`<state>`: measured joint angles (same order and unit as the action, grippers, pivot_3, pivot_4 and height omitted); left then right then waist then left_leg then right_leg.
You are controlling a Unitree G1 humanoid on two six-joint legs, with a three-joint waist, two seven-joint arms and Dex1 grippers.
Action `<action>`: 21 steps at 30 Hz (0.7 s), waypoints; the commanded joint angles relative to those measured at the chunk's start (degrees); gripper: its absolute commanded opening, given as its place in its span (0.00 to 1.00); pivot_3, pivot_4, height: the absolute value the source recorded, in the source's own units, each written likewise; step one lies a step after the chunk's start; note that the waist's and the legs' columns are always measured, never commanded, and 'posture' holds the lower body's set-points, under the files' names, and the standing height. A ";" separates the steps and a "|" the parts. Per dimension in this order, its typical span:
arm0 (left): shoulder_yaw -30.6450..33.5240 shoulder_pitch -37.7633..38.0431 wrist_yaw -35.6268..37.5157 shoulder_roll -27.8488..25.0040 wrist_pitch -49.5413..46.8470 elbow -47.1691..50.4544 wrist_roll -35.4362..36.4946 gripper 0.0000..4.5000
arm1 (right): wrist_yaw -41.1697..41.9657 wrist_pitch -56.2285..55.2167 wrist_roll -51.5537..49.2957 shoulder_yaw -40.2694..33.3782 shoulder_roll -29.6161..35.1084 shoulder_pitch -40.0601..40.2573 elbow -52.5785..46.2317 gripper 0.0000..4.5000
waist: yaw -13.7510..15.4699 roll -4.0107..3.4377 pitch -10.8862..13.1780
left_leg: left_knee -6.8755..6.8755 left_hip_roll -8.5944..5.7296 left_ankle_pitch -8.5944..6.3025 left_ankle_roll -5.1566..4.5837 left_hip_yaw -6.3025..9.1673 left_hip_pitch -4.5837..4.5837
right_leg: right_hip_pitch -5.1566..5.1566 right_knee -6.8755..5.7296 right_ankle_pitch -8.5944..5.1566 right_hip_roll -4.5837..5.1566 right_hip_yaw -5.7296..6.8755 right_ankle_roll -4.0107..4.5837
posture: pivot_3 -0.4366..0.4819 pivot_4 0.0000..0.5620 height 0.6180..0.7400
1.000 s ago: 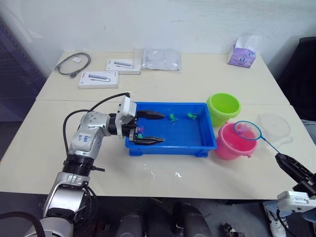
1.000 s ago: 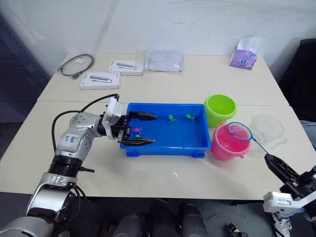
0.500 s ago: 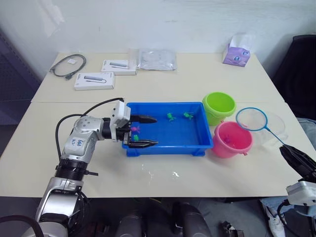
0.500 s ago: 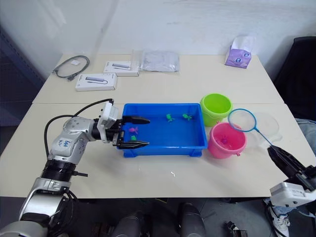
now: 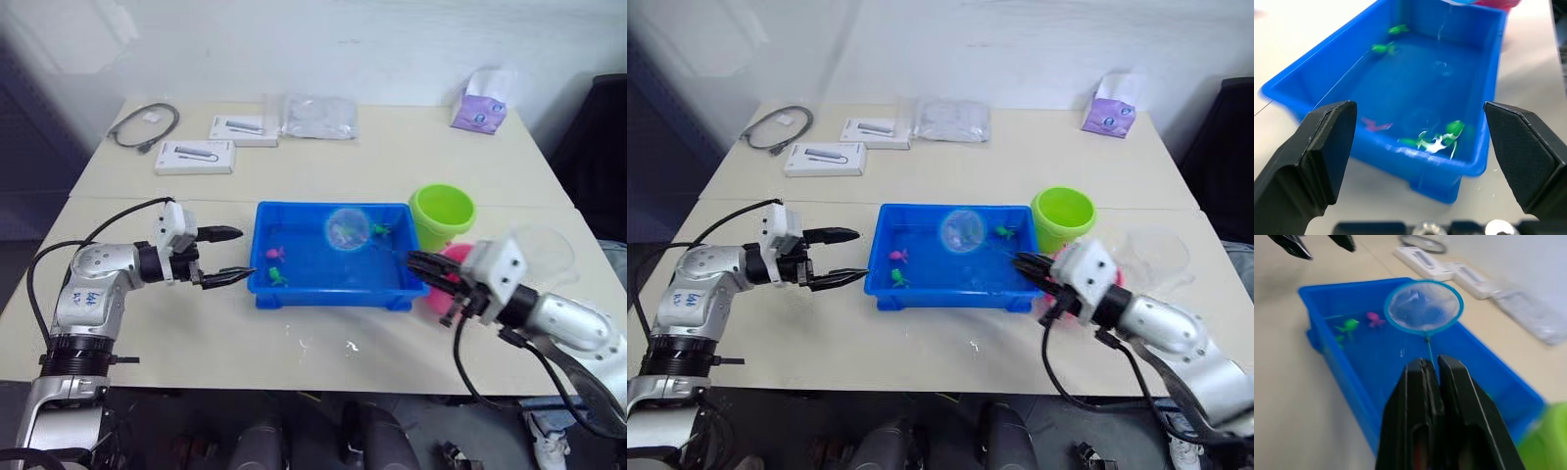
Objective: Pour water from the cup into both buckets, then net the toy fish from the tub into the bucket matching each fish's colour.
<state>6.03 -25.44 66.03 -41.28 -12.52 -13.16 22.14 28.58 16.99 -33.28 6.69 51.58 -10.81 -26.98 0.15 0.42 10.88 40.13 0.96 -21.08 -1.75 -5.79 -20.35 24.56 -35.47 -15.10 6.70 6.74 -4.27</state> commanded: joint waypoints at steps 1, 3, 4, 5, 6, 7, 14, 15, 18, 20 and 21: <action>2.16 0.83 -1.85 -2.12 -1.29 3.76 -0.07 0.99 | 0.35 9.29 1.64 3.43 -3.88 -7.20 2.55 0.00 | -0.09 0.01 0.00 | 0.01 -0.01 0.00 0.00 0.00 -0.04 | 0.02 0.00 0.01 0.02 0.04 0.02 | 0.48 0.27 1.00; 2.51 1.49 -3.15 -2.99 -2.23 4.37 -0.56 0.99 | 1.36 13.88 2.67 5.50 -5.73 -10.74 4.51 0.00 | 0.07 0.01 0.00 | -0.02 -0.02 0.00 -0.01 0.08 -0.08 | 0.01 -0.04 0.02 0.04 0.19 0.02 | 0.48 0.27 1.00; 2.63 1.82 -3.85 -3.39 -2.59 4.63 -0.83 0.99 | 1.40 15.15 3.93 6.50 -6.97 -12.70 6.06 0.00 | -0.04 0.01 0.00 | -0.03 -0.01 0.00 -0.01 0.12 -0.15 | 0.03 -0.06 0.02 0.04 0.24 0.02 | 0.48 0.27 1.00; 2.66 2.06 -4.36 -3.64 -2.90 4.88 -0.90 0.99 | 1.39 16.01 5.10 7.09 -7.94 -14.10 7.21 0.00 | -0.14 0.01 0.00 | -0.04 -0.01 -0.01 0.00 0.13 -0.16 | 0.03 -0.06 0.02 0.04 0.28 0.02 | 0.48 0.27 1.00; 2.72 2.35 -4.72 -3.87 -3.35 5.24 -0.86 0.99 | 1.92 16.76 6.36 7.82 -8.48 -15.34 8.16 0.00 | -0.17 0.01 0.00 | -0.04 -0.02 -0.01 -0.01 0.12 -0.18 | 0.03 -0.05 0.02 0.04 0.31 0.02 | 0.48 0.27 1.00; 2.81 2.60 -4.84 -4.01 -3.68 5.59 -0.77 0.99 | 2.36 17.20 7.86 8.52 -8.91 -16.35 8.99 0.00 | -0.18 0.01 0.00 | -0.04 -0.04 -0.01 -0.02 0.11 -0.22 | 0.05 -0.05 0.02 0.04 0.33 0.01 | 0.48 0.27 1.00; 2.84 3.89 -5.01 -4.49 -4.96 7.14 -0.66 0.99 | 6.51 18.33 18.83 16.65 -13.30 -24.11 16.64 0.00 | -0.42 0.01 0.00 | -0.04 -0.02 -0.02 -0.02 0.11 -0.27 | 0.08 -0.06 0.02 -0.02 0.45 0.01 | 0.48 0.27 1.00; 2.81 3.99 -5.08 -4.47 -5.08 7.36 -0.64 0.99 | 7.64 18.37 19.98 17.94 -13.87 -24.94 17.50 0.00 | -0.44 0.01 0.00 | -0.04 -0.02 -0.02 -0.02 0.11 -0.28 | 0.09 -0.06 0.02 -0.03 0.46 0.01 | 0.48 0.27 1.00; 2.78 4.12 -5.27 -4.41 -5.48 7.75 -0.61 0.99 | 9.85 18.50 21.86 19.31 -16.23 -27.04 19.42 0.00 | -0.47 0.01 0.01 | -0.05 -0.02 -0.02 -0.01 0.10 -0.29 | 0.10 -0.05 0.02 -0.03 0.47 0.01 | 0.48 0.27 1.00; 2.73 4.06 -5.37 -4.37 -5.67 7.77 -0.60 0.99 | 10.87 18.19 23.00 19.63 -17.88 -28.42 20.66 0.00 | -0.49 0.00 0.01 | -0.04 -0.03 -0.02 -0.01 0.10 -0.29 | 0.10 -0.06 0.02 -0.04 0.50 0.01 | 0.48 0.27 1.00; 2.68 3.97 -5.41 -4.35 -5.74 7.70 -0.64 0.99 | 11.45 18.03 23.52 19.72 -18.55 -28.93 21.17 0.00 | -0.50 0.01 0.01 | -0.04 -0.04 -0.02 -0.01 0.09 -0.29 | 0.11 -0.07 0.02 -0.05 0.52 0.01 | 0.48 0.27 1.00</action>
<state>7.94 -21.59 60.79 -44.94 -18.29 -7.15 21.28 38.94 35.53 -10.85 26.80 33.43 -38.17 -5.39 -0.35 0.42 10.89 40.09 0.92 -21.10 -1.77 -5.69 -20.64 24.66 -35.54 -15.08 6.65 7.27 -4.27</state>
